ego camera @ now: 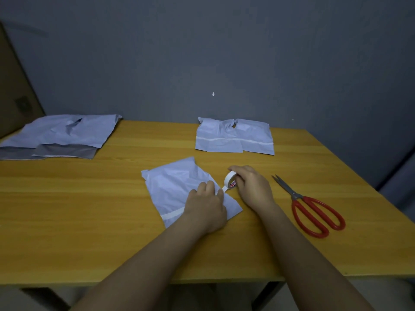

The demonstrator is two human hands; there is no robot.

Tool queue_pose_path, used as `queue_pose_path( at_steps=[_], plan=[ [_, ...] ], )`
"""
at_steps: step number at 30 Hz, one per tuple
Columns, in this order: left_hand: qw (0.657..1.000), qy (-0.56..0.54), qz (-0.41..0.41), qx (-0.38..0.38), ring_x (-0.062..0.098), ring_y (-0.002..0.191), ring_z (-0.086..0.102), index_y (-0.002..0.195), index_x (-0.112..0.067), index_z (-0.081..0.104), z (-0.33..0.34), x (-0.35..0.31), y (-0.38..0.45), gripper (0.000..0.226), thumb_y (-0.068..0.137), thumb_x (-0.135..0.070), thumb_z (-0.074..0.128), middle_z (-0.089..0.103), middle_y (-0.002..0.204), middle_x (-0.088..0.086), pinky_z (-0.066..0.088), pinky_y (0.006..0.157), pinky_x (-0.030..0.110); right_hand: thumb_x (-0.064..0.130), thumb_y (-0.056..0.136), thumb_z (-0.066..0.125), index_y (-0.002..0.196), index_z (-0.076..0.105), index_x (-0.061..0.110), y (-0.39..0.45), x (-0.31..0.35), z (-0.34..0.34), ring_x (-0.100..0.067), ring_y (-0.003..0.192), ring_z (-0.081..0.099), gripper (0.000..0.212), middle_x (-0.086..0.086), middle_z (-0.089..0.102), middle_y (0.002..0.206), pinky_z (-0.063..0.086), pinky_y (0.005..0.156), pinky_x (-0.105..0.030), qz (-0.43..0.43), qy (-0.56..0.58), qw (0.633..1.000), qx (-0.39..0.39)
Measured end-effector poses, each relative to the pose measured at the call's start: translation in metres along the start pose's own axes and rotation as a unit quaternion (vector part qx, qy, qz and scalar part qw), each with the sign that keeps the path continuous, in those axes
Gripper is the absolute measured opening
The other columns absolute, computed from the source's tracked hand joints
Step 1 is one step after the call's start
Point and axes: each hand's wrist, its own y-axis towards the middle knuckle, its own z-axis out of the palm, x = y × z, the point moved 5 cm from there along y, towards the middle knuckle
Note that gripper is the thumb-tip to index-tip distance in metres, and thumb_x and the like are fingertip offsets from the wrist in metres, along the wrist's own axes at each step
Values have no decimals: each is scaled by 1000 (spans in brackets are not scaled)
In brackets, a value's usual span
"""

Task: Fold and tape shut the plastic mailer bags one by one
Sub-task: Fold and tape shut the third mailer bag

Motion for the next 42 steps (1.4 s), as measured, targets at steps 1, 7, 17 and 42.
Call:
queue_pose_path(
  at_steps=[1, 7, 17, 42],
  plan=[
    [1000, 16, 2, 2, 28, 121, 35, 146, -12, 27, 0, -1, 0, 52, 98, -31, 29, 34, 137, 13, 35, 89, 36, 16, 98, 43, 130, 56, 26, 0, 0, 0, -20, 105, 55, 36, -1, 58, 122, 47, 74, -34, 1, 6, 1000, 5],
    [997, 79, 15, 13, 24, 118, 37, 137, -7, 34, -1, -12, 4, 45, 97, -28, 33, 35, 133, 9, 31, 75, 31, 21, 98, 47, 147, 34, 26, -15, -2, -12, -20, 116, 47, 51, 0, 47, 132, 45, 84, -33, 1, 7, 1000, 22],
    [985, -154, -45, 56, 28, 125, 26, 146, -19, 24, 7, 1, 0, 50, 98, -31, 28, 29, 134, 8, 22, 103, 39, 20, 97, 37, 131, 49, 9, -92, -63, -76, -33, 124, 37, 38, -13, 45, 134, 35, 99, -41, 286, -144, 947, 35],
    [912, -410, -12, 22, 21, 73, 49, 80, -11, 62, -15, 16, 54, 32, 98, -29, 43, 56, 75, 3, 39, 65, 31, 56, 67, 78, 92, 61, 18, -107, -27, -87, -15, 77, 62, 49, 1, 65, 84, 48, 63, -30, 233, 78, 964, 100]
  ],
)
